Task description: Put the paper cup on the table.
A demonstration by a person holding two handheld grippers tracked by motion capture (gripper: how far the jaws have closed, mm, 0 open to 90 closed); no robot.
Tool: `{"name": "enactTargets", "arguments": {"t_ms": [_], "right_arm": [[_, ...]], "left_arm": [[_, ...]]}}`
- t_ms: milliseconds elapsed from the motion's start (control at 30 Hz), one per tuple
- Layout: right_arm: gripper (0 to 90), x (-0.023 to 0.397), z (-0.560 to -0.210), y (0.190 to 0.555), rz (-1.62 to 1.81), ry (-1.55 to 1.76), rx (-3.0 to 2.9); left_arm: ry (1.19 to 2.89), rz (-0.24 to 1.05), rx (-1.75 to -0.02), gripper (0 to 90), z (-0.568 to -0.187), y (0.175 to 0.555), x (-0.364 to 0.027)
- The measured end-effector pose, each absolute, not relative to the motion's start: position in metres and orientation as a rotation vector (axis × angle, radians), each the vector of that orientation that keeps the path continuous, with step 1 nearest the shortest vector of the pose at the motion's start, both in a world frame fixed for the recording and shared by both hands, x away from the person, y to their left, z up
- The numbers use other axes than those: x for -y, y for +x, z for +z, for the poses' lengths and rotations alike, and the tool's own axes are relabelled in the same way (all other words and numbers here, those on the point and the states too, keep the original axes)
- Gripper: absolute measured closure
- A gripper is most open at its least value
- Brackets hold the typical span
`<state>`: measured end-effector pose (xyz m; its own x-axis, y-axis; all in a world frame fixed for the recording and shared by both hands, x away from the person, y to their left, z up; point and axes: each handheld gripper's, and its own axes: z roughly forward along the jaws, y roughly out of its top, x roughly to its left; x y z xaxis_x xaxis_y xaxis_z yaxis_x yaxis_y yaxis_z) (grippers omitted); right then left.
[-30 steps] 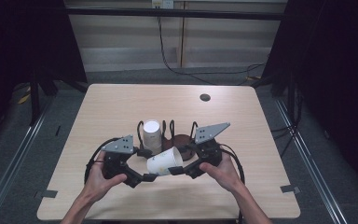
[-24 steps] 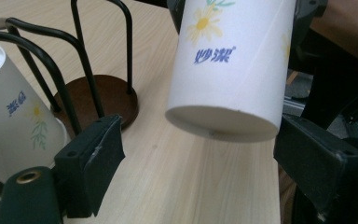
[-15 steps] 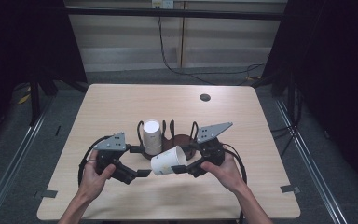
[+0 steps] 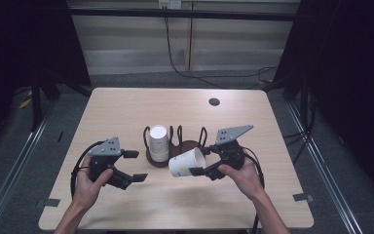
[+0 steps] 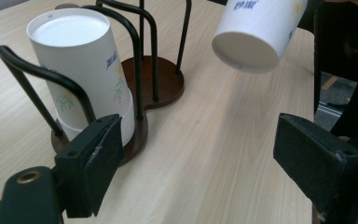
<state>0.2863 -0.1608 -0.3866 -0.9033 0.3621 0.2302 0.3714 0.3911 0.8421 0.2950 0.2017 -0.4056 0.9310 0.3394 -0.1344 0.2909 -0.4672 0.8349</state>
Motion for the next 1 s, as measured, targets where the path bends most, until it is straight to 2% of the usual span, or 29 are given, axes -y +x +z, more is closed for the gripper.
{"name": "enactTargets", "arguments": {"t_ms": [1000], "right_arm": [[25.9, 0.224, -0.368, 0.298, -1.422, -0.924, 2.718]], "left_arm": [[2.093, 0.097, -0.487, 16.1, -0.409, 0.295, -0.215]]}}
